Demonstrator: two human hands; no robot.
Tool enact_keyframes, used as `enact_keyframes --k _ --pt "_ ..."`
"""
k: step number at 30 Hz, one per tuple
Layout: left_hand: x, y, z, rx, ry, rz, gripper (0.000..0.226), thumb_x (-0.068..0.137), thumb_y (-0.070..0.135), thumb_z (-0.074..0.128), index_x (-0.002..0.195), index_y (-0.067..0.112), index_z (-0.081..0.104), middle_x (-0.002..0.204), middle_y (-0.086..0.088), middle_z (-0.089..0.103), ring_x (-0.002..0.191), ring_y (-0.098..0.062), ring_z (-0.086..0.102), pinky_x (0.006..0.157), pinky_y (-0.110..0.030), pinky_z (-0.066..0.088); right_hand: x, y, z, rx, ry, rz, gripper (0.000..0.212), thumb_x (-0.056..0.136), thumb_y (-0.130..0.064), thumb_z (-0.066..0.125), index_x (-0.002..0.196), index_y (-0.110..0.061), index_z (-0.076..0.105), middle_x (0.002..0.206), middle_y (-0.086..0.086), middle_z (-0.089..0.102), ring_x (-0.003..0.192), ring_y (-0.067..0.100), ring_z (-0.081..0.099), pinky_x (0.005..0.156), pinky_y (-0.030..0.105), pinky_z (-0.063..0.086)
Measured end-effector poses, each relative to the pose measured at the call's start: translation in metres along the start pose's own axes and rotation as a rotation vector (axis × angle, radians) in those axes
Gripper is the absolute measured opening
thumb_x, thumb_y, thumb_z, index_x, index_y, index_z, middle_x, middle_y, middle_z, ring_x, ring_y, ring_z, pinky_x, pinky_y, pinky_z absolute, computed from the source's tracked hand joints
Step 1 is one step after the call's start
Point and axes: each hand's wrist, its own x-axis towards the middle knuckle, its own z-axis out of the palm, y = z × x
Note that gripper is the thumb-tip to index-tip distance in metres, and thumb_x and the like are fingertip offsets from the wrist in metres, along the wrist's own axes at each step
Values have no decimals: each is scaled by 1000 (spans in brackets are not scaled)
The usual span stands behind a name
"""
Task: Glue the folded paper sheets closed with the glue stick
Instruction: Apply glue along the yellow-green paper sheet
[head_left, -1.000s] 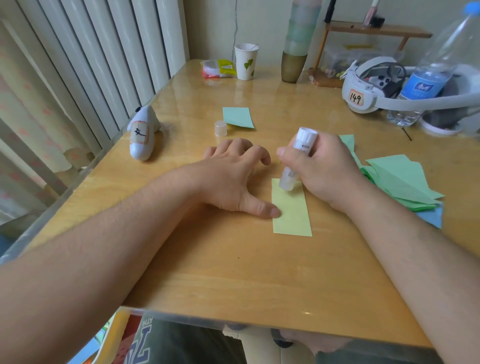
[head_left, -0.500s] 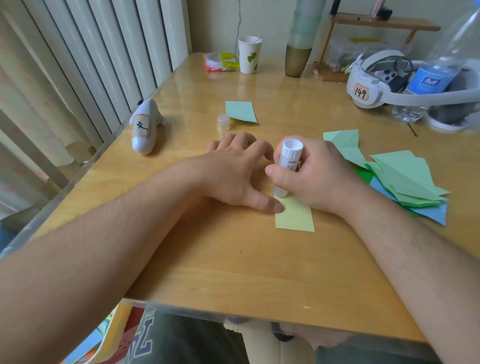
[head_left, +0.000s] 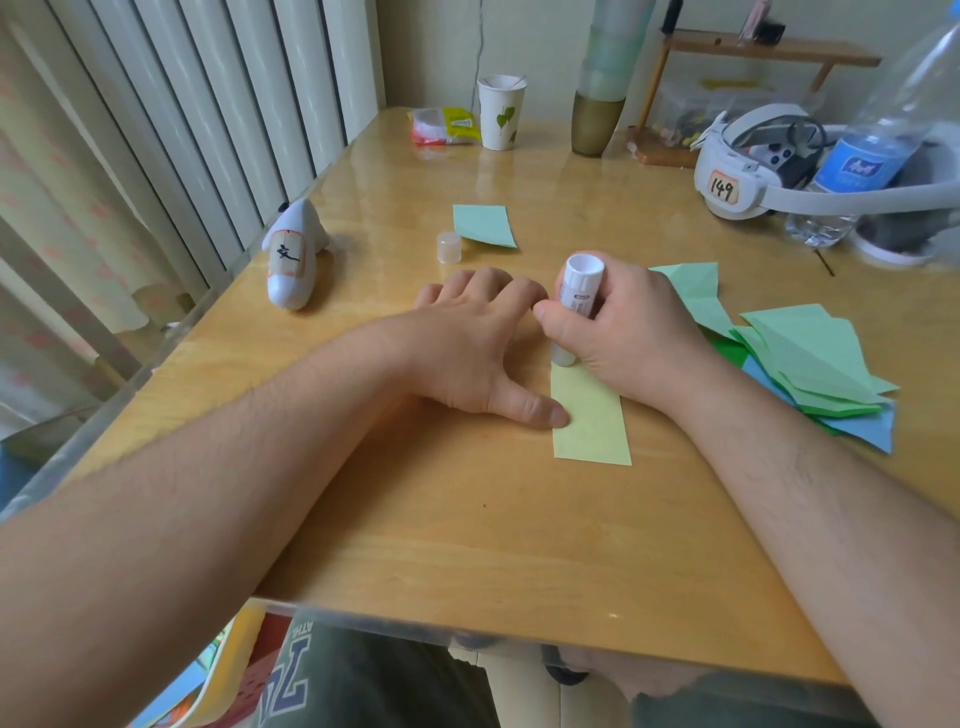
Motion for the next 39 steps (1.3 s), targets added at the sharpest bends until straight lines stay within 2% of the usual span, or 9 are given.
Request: enact_keyframes --k 6,12,17,20,24,27,31,34,39 --pt "-1 1 -1 1 -14 -1 112 46 98 53 140 44 24 147 8 27 142 -21 23 116 -43 22 0 2 0 -11 61 22 26 91 -45 69 80 -28 53 69 -4 60 68 11 53 61 28 42" --pt "-2 0 -3 -20 -20 8 103 51 96 56 136 48 26 145 11 26 141 -19 21 118 -44 22 1 5 -11 233 258 112 27 92 -40 70 86 -16 62 71 -9 61 63 2 54 61 21 44" --pt "-3 -5 -9 -109 -43 9 84 65 79 66 135 51 29 144 13 30 141 -17 22 110 -38 23 0 2 -36 530 109 203 33 75 -49 73 72 -21 56 65 -10 49 66 11 49 69 37 44" --pt "-1 -8 -12 -198 -11 -8 64 78 56 71 130 51 35 137 14 37 133 -17 30 105 -36 24 -7 4 -41 360 -27 149 50 72 -56 74 81 -9 60 71 3 54 71 15 54 72 45 50" --pt "4 -11 -11 -250 110 -41 43 90 40 68 126 44 45 124 16 47 126 -18 39 114 -45 34 -25 3 -25 154 -4 45 25 85 -44 78 79 -22 66 75 -3 67 62 6 54 64 28 46" --pt "6 -13 -8 -285 166 -35 36 91 47 68 121 42 48 114 23 48 120 -17 44 111 -45 39 -28 0 -16 109 -3 32 20 85 -44 77 77 -28 68 74 -9 68 64 5 55 59 21 42" --pt "7 -12 -6 -256 184 -15 36 89 53 69 115 44 45 107 29 43 117 -18 41 110 -46 40 -26 2 -11 72 8 30 24 84 -50 75 77 -29 66 70 -11 67 66 8 59 62 28 46" --pt "8 -13 -3 -229 190 -7 39 87 60 68 113 47 43 114 21 46 119 -17 39 112 -49 38 -27 -2 -10 48 5 9 27 84 -49 73 76 -25 65 65 -9 62 63 9 54 57 24 41" --pt "7 -11 -4 -190 154 -17 56 71 78 52 117 48 42 127 15 45 120 -17 35 111 -49 35 -30 -9 -10 34 -57 3 30 85 -47 73 78 -19 64 67 0 64 67 18 55 63 37 46"
